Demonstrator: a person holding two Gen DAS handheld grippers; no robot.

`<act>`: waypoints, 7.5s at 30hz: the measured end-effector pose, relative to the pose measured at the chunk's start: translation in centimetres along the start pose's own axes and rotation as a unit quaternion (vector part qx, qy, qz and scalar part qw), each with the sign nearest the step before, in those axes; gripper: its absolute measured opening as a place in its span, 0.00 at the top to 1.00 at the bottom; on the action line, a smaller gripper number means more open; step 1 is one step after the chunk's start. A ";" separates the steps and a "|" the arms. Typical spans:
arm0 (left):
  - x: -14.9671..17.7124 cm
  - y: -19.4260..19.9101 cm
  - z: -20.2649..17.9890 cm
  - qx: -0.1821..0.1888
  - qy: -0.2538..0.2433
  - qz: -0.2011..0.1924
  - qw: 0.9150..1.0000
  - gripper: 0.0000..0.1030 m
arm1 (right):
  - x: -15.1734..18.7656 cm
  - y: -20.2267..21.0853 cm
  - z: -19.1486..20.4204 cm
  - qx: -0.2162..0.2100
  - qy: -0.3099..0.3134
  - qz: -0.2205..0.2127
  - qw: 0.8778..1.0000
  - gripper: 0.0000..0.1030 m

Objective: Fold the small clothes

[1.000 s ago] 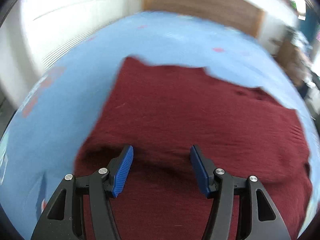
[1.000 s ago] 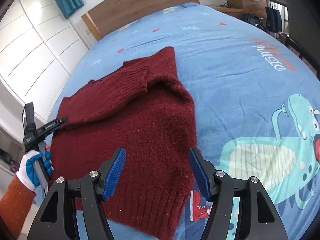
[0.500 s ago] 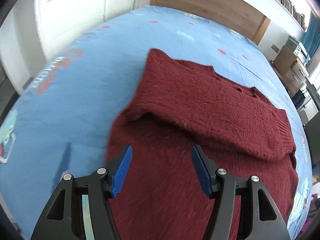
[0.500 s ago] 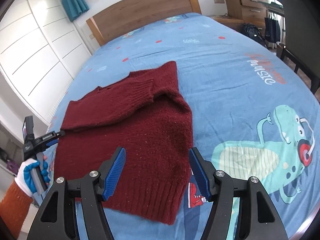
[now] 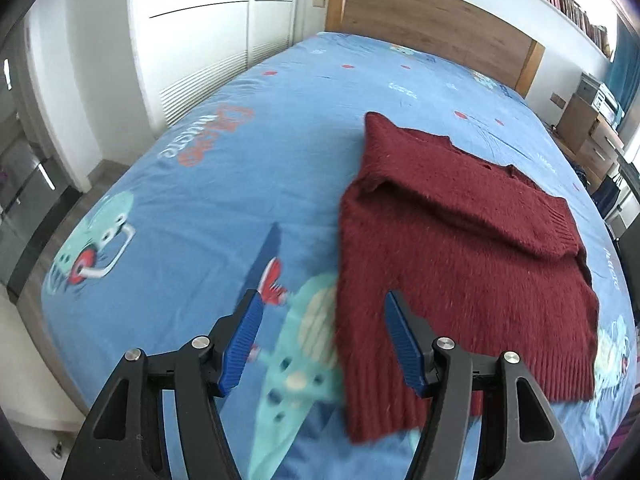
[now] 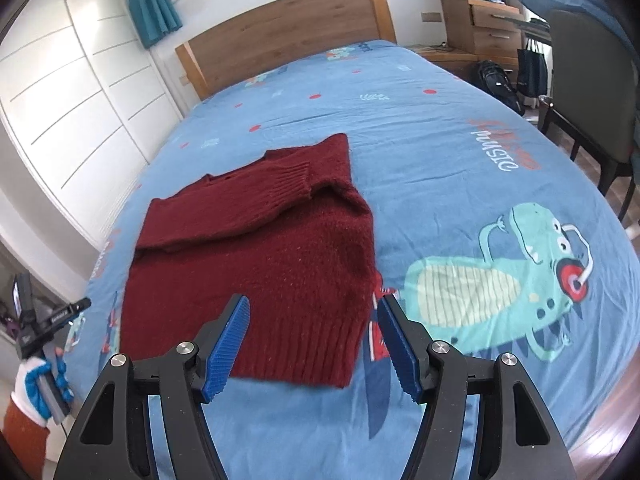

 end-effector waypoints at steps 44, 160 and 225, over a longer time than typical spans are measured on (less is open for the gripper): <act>7.1 -0.9 1.2 0.048 0.090 0.092 0.991 0.37 | 6.4 -6.5 -4.8 0.006 -0.046 0.092 0.995 0.33; 9.7 -7.1 -5.5 0.197 0.015 0.150 0.969 0.90 | 8.6 -17.2 -0.3 -0.132 -0.060 0.201 0.969 0.81; -14.8 -24.5 -6.1 0.151 0.120 0.065 0.979 0.38 | -14.2 -35.3 -2.5 -0.056 -0.147 0.066 0.985 0.46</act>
Point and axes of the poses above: each gripper's, at about its wrist camera, not at the fingertips, and y roughly against the way its jaws point, z to its left, x to its underside, the point moved 2 cm from there along -y, roughly the way its jaws point, and after that the axes turned 11 degrees about -z, right-handed, at the moved point
